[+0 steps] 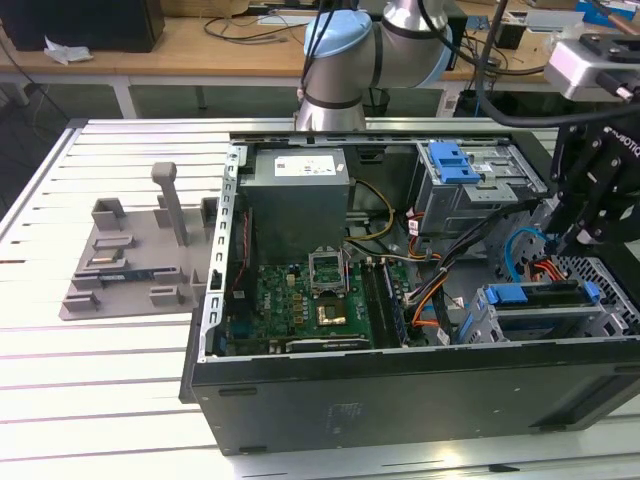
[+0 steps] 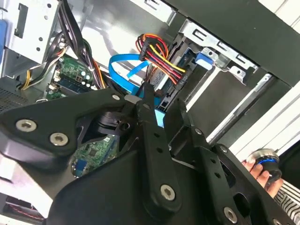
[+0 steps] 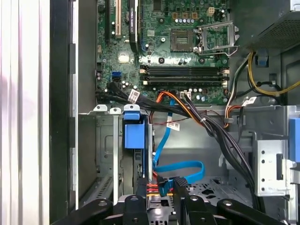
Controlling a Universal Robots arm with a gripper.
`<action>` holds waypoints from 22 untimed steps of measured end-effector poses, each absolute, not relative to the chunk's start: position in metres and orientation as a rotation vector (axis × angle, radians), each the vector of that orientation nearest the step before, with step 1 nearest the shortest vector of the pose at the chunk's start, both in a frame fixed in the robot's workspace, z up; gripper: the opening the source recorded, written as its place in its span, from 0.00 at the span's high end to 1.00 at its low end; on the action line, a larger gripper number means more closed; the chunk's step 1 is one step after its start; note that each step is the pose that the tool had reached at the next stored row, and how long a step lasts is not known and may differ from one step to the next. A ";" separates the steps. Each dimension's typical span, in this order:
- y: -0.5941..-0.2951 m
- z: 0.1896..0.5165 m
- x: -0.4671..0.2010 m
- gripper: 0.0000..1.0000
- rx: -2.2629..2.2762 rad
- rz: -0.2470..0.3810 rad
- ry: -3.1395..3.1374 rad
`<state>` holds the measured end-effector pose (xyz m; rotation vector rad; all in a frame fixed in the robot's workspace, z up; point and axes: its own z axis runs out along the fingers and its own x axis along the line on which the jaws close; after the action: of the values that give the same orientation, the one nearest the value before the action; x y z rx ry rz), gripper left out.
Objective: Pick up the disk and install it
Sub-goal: 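Insert the second disk wire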
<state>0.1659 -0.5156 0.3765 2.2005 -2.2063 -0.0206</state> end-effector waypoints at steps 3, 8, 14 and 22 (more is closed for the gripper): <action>-0.516 0.375 0.166 0.64 2.202 -0.020 -2.204; -0.516 0.375 0.166 0.84 2.202 -0.021 -2.204; -0.519 0.373 0.165 0.84 2.202 -0.015 -2.200; -0.530 0.360 0.165 0.84 2.226 -0.023 -2.167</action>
<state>0.1648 -0.5297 0.3603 2.2257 -2.1673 -0.0233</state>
